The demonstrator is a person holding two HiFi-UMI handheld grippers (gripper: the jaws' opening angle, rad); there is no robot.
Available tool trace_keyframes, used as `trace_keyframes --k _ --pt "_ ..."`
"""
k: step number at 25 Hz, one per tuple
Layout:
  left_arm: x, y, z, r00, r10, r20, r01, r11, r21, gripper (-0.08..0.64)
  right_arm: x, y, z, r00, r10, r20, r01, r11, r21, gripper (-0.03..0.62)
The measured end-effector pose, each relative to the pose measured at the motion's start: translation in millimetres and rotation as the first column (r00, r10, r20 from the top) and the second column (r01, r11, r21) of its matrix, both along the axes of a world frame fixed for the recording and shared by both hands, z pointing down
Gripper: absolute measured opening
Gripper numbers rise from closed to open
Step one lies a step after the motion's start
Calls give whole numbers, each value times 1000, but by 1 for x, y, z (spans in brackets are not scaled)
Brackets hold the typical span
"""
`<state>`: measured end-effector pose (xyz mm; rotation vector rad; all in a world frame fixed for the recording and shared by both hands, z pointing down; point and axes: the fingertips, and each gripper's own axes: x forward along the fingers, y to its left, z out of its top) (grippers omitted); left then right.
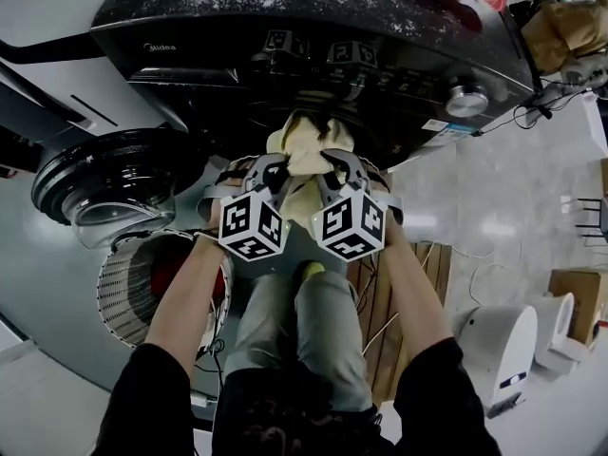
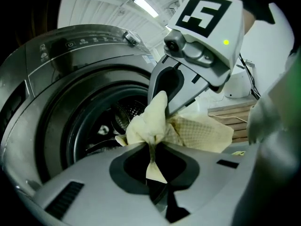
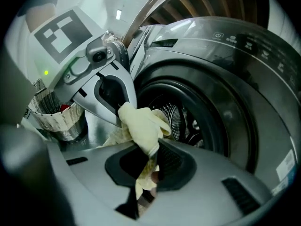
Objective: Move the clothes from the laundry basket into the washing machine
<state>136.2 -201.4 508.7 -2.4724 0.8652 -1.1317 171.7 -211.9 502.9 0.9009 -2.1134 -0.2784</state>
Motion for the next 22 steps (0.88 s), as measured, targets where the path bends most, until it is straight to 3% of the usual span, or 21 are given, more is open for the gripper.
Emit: trace_keyframes --k 5,11,22 --pt "-1 -30 13 1000 -24 -19 26 997 79 41 0 -28 12 999 22 36 -24 998 64 43" --pt "-1 -58 29 1000 -29 9 27 985 169 41 2 -55 31 990 81 113 -94 988 121 43" --pt "-2 -115 42 999 -48 -5 48 969 244 41 6 -105 44 971 141 195 -181 962 205 41"
